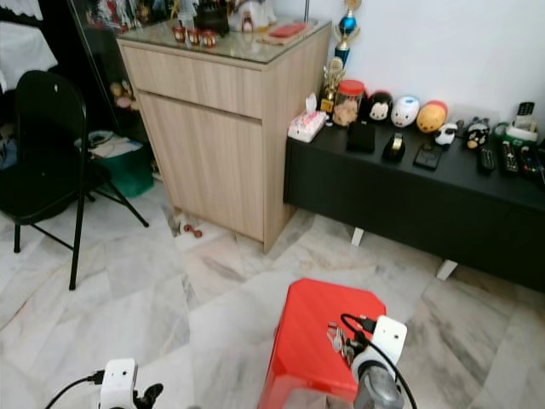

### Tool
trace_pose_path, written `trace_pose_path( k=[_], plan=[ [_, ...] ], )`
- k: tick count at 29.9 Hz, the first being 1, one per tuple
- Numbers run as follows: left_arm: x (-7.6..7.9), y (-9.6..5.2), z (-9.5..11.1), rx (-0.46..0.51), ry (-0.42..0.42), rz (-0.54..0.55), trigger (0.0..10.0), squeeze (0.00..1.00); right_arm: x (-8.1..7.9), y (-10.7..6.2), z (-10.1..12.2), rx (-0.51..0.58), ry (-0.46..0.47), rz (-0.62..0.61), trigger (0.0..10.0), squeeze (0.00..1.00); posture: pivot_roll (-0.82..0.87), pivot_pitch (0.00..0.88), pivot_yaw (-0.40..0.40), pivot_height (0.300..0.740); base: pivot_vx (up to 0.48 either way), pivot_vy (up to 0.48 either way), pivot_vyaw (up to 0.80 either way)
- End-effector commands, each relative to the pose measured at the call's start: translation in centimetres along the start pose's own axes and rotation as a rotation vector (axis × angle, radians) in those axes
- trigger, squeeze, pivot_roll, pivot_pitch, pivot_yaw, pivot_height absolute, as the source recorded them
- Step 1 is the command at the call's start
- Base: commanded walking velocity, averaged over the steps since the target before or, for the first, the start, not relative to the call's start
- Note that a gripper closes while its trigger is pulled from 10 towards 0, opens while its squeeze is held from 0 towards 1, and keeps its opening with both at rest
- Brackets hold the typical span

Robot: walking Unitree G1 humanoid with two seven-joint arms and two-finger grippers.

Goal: Hang keys on a hook

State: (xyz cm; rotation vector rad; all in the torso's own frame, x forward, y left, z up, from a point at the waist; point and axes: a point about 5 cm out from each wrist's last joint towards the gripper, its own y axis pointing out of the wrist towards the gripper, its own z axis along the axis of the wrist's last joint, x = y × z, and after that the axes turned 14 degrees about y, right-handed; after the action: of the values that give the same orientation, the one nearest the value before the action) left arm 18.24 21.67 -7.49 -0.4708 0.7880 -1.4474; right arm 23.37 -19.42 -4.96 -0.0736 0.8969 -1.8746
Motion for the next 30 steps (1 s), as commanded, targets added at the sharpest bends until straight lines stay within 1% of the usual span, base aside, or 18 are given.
trace_pose_path(
  k=[1,10,18,30],
  plan=[
    [0.19,-0.1,-0.31,-0.006,0.011,-0.003,10.0,0.0,-0.26,0.13,0.37,0.013,0.01,0.003,10.0,0.0,0.18,0.0,-0.034,0.638,0.0,0.0,0.0],
    [0.14,-0.01,-0.11,-0.009,0.014,0.002,10.0,0.0,-0.73,0.07,0.02,-0.003,0.002,0.034,10.0,0.0,0.17,0.001,-0.033,0.638,0.0,0.0,0.0],
    [-0.07,0.07,0.24,0.005,0.015,0.012,10.0,0.0,-0.97,0.12,0.1,-0.004,0.017,0.052,10.0,0.0,0.17,0.008,-0.034,0.638,0.0,0.0,0.0],
    [-0.21,0.16,0.66,0.024,0.016,0.024,10.0,0.0,-0.93,0.15,0.17,-0.003,0.011,0.045,10.0,0.0,0.17,0.009,-0.035,0.638,0.259,0.0,0.0]
  ],
)
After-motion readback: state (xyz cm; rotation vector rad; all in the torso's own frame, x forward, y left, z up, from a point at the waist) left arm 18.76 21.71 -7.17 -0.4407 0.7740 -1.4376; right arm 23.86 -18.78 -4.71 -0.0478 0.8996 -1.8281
